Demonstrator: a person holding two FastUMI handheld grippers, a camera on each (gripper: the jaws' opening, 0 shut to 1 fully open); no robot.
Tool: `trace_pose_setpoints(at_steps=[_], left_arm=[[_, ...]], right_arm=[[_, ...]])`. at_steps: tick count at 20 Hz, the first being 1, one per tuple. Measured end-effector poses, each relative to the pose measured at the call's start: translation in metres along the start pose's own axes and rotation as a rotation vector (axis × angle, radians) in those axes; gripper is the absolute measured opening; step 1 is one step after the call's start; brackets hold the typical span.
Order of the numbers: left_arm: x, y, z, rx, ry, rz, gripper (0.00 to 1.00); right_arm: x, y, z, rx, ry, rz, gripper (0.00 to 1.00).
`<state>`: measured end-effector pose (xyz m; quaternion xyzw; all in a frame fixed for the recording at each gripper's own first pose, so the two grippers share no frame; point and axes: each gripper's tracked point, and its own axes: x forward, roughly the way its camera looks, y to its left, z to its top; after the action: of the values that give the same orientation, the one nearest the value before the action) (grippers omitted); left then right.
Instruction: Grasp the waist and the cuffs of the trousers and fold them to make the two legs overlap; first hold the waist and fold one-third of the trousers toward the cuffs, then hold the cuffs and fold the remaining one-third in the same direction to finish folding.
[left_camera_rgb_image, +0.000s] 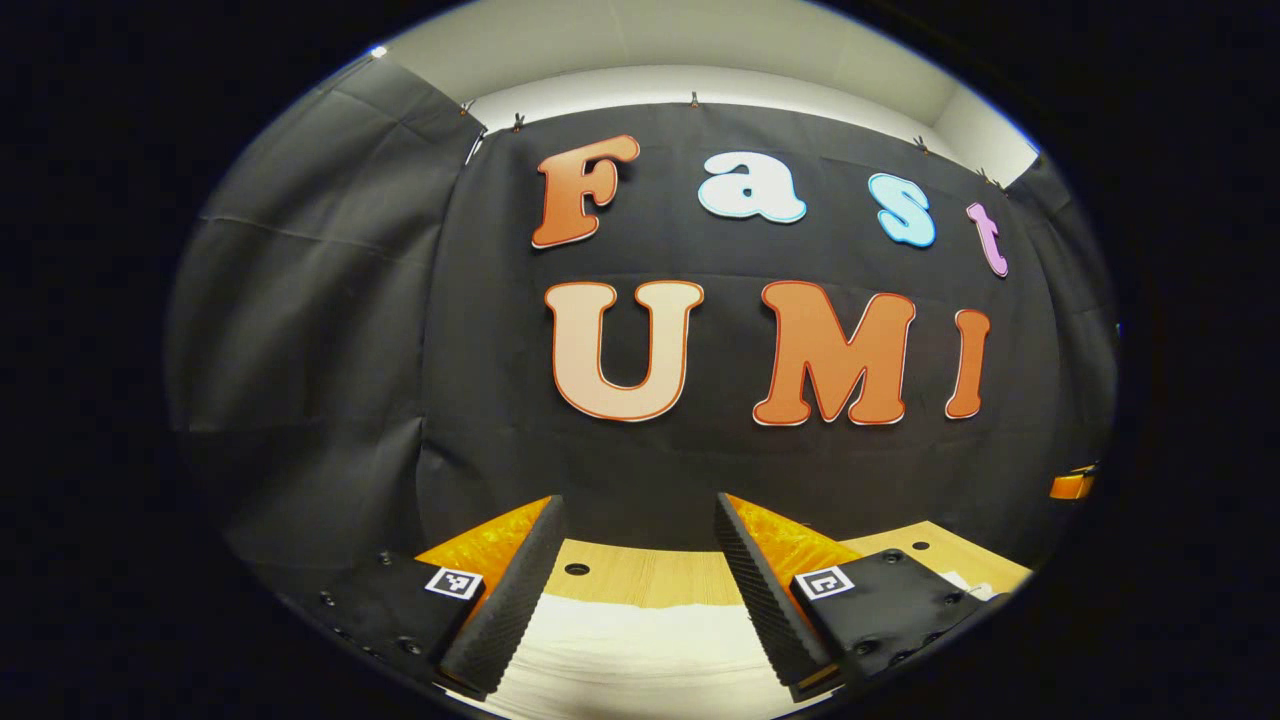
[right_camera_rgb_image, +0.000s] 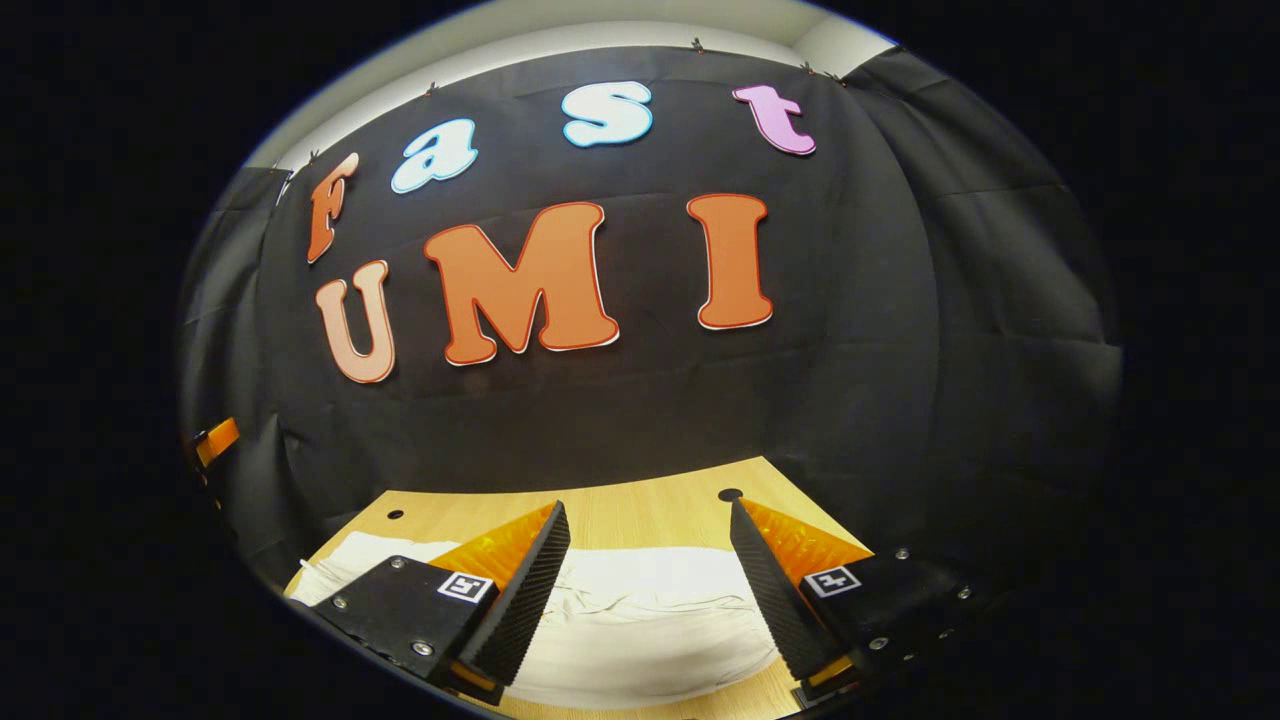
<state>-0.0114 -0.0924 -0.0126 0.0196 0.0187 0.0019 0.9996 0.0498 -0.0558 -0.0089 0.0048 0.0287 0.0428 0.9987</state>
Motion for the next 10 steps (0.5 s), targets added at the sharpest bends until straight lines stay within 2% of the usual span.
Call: trace_pose_setpoints(at_steps=[3, 5, 10], left_arm=[[0.006, 0.007, -0.006, 0.007, 0.014, 0.004, 0.98], [0.010, 0.011, -0.009, 0.009, 0.023, 0.006, 0.98], [0.014, 0.023, -0.018, 0.030, 0.049, 0.020, 0.98]], right_arm=[[0.002, -0.002, -0.017, 0.024, 0.047, -0.011, 0.97], [0.005, -0.005, -0.031, 0.083, 0.094, -0.019, 0.97], [0.013, -0.025, -0.084, 0.360, 0.260, -0.086, 0.98]])
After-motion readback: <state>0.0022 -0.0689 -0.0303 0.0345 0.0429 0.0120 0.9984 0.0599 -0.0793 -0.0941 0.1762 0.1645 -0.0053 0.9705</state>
